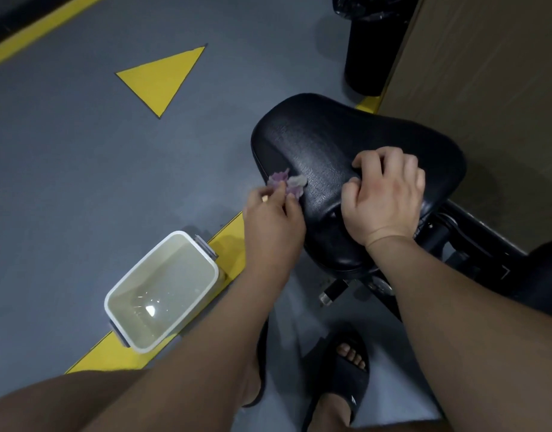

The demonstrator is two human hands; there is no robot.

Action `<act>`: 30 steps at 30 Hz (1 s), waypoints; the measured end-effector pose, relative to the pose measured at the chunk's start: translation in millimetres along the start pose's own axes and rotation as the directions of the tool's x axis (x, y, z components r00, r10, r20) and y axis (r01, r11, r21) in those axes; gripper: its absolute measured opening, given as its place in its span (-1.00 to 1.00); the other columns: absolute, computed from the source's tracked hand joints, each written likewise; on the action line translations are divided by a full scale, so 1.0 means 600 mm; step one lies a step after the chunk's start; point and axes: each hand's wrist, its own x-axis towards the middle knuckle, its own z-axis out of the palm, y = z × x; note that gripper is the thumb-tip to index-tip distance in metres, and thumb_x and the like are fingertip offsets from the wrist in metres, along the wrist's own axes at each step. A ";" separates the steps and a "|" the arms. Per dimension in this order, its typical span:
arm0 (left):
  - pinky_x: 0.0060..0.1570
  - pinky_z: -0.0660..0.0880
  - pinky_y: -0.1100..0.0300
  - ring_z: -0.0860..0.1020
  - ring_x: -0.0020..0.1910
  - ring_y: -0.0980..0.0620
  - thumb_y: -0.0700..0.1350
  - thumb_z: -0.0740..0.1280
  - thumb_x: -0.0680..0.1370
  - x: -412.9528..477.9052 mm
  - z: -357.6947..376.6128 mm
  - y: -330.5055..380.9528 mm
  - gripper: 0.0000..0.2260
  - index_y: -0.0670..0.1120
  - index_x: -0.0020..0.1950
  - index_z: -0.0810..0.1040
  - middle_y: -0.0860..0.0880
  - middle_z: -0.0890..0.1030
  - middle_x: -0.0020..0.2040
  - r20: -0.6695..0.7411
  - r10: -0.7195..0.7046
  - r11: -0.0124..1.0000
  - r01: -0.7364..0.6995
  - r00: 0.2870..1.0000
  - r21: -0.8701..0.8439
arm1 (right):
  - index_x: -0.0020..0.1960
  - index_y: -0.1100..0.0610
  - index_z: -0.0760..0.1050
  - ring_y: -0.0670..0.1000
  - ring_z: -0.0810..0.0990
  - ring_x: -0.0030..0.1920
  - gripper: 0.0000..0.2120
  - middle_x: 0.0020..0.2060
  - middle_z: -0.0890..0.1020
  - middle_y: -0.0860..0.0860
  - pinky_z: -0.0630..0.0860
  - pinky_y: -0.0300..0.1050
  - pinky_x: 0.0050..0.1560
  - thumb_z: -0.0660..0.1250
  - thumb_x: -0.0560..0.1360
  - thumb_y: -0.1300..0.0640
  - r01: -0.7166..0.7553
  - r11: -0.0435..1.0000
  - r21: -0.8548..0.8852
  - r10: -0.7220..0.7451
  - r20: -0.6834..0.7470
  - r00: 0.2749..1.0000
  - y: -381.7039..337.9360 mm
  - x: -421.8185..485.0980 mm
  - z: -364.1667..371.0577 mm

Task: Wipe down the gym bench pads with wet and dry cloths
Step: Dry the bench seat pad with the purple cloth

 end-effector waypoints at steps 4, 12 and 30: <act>0.30 0.25 0.45 0.46 0.39 0.01 -0.15 0.24 0.66 -0.022 0.012 0.007 -0.64 -0.08 0.47 0.49 -0.05 0.54 0.40 -0.001 -0.071 0.986 0.070 0.997 -0.149 | 0.10 0.07 0.51 0.19 0.42 0.12 -0.76 0.10 0.49 0.09 0.32 0.09 0.21 0.23 0.48 0.04 0.002 1.000 -0.006 -0.002 -0.002 1.000 0.001 0.000 0.000; 0.16 0.55 0.04 0.60 0.12 -0.05 -0.10 0.30 0.60 0.062 -0.005 -0.022 -0.74 0.09 0.22 0.69 0.05 0.72 -0.06 -0.061 -0.192 0.955 0.172 0.980 -0.243 | 0.09 0.08 0.51 0.19 0.43 0.11 -0.77 0.09 0.50 0.09 0.33 0.10 0.20 0.24 0.48 0.05 0.010 1.000 0.004 -0.010 -0.023 1.000 0.002 -0.001 0.003; 0.05 0.58 0.06 0.62 -0.05 0.02 0.14 0.47 0.44 0.054 0.019 -0.027 -0.69 -0.04 0.04 0.62 -0.08 0.63 0.03 -0.090 -0.352 0.893 0.305 0.932 -0.332 | 0.09 0.08 0.52 0.18 0.43 0.11 -0.78 0.09 0.50 0.09 0.32 0.08 0.20 0.26 0.48 0.05 0.014 1.000 0.001 -0.014 -0.033 0.999 0.001 -0.001 0.004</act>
